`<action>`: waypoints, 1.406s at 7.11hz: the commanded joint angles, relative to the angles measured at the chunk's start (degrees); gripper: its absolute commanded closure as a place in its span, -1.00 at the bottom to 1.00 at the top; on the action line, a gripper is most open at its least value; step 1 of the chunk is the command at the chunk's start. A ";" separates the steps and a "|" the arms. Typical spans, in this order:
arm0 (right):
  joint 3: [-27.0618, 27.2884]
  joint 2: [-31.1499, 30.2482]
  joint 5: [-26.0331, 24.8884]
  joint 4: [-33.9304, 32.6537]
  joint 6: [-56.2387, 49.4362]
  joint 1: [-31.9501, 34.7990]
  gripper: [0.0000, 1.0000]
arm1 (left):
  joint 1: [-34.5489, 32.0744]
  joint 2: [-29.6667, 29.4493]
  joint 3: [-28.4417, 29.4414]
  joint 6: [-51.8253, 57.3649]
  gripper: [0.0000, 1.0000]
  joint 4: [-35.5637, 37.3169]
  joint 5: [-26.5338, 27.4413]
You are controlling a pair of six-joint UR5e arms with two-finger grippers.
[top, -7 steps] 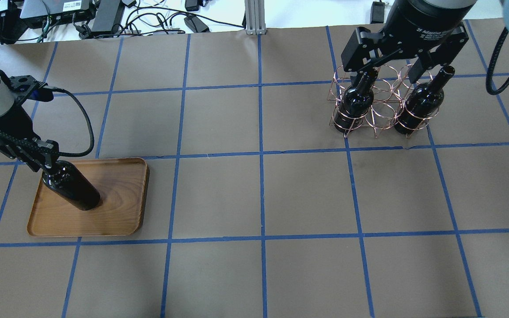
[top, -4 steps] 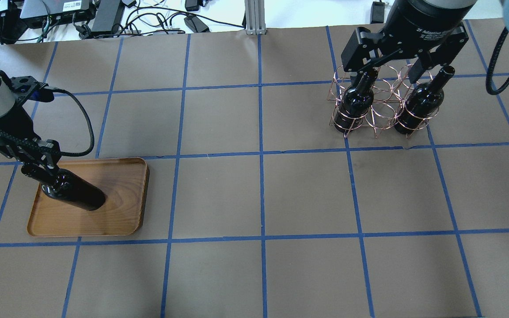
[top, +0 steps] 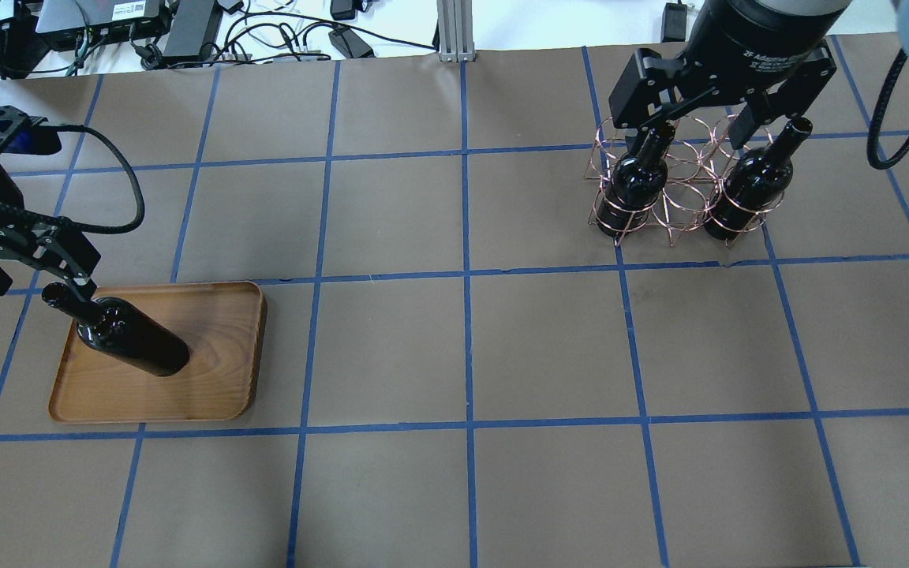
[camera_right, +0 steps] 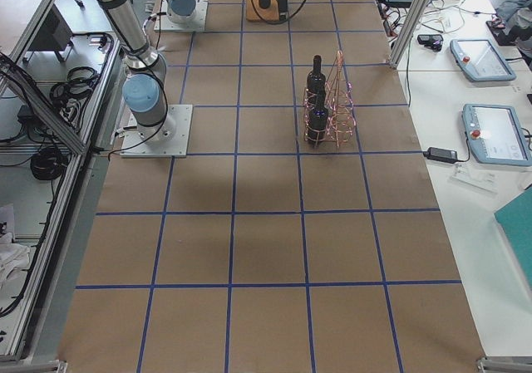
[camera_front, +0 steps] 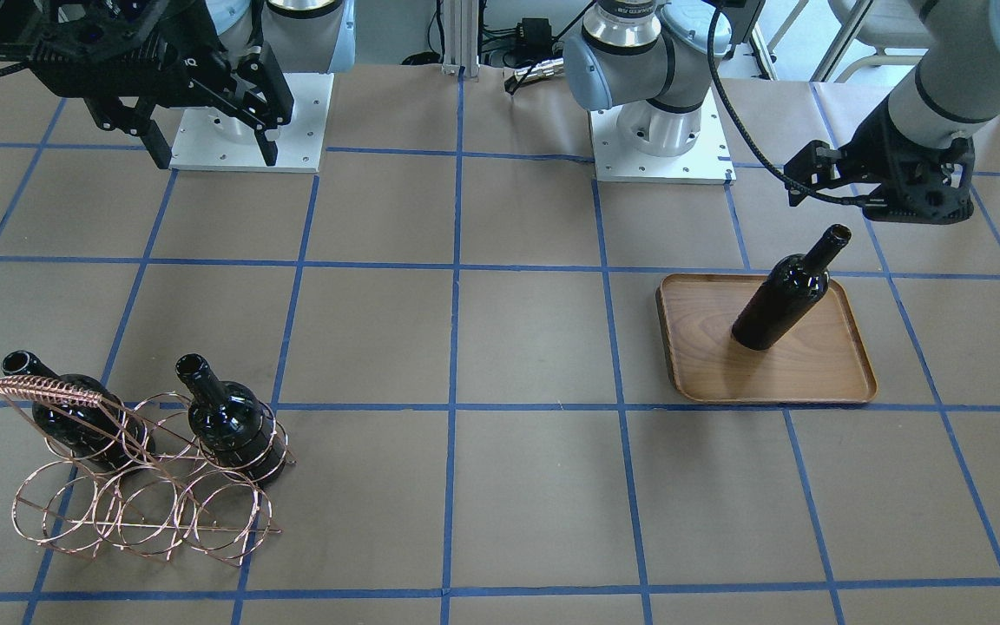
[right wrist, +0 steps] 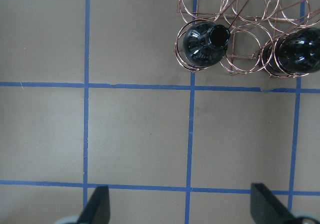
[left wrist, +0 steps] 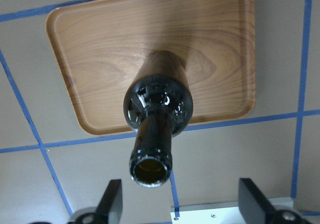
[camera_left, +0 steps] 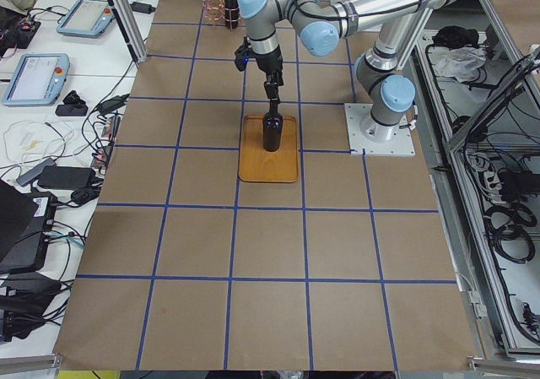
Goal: Take wine from basket and place on tray
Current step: 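Open the left gripper and raise it away from the bottle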
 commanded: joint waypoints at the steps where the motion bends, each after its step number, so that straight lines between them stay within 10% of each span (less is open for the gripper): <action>1: 0.00 -0.03 0.00 0.00 0.00 0.00 -1.00 | -2.74 2.19 1.67 -3.43 -1.00 -1.13 -1.40; 10: 0.00 0.15 -0.52 -0.17 -4.27 0.00 -1.00 | -19.28 2.37 4.22 -21.72 -1.00 3.18 -8.98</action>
